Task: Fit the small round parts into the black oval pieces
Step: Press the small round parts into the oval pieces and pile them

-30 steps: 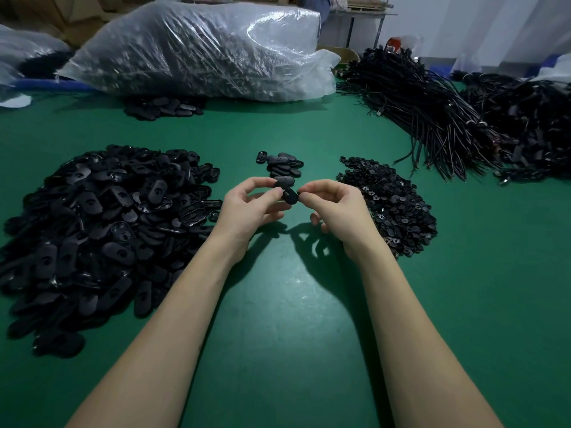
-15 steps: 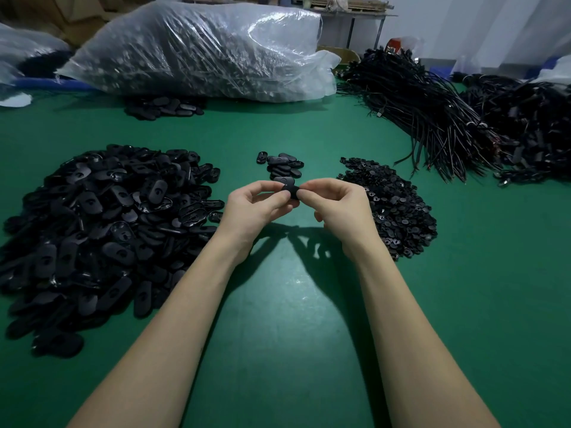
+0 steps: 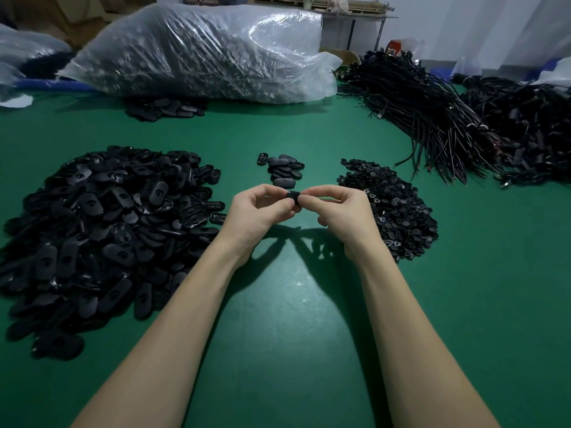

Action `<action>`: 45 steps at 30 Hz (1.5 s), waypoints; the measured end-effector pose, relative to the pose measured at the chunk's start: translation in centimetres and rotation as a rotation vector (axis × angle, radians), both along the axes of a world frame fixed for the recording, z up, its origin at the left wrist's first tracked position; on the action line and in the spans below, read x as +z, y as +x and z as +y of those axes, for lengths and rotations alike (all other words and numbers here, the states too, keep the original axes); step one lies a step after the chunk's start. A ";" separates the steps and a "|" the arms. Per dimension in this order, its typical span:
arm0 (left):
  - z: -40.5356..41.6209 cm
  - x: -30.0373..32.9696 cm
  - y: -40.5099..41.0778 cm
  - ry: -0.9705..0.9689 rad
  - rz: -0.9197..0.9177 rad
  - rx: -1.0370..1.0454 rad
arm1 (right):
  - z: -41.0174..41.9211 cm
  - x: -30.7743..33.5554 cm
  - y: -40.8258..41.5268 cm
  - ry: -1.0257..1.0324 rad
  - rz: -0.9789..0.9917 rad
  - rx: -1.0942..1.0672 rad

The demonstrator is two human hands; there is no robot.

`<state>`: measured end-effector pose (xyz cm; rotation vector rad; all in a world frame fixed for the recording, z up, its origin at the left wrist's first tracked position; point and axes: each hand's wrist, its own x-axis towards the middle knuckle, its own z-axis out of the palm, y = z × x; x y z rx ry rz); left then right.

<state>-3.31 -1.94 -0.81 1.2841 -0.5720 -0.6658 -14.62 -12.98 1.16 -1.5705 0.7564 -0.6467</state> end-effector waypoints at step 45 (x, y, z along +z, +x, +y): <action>0.2 -0.7 1.1 0.190 -0.246 -0.087 | 0.0 -0.7 0.2 -0.226 0.170 0.057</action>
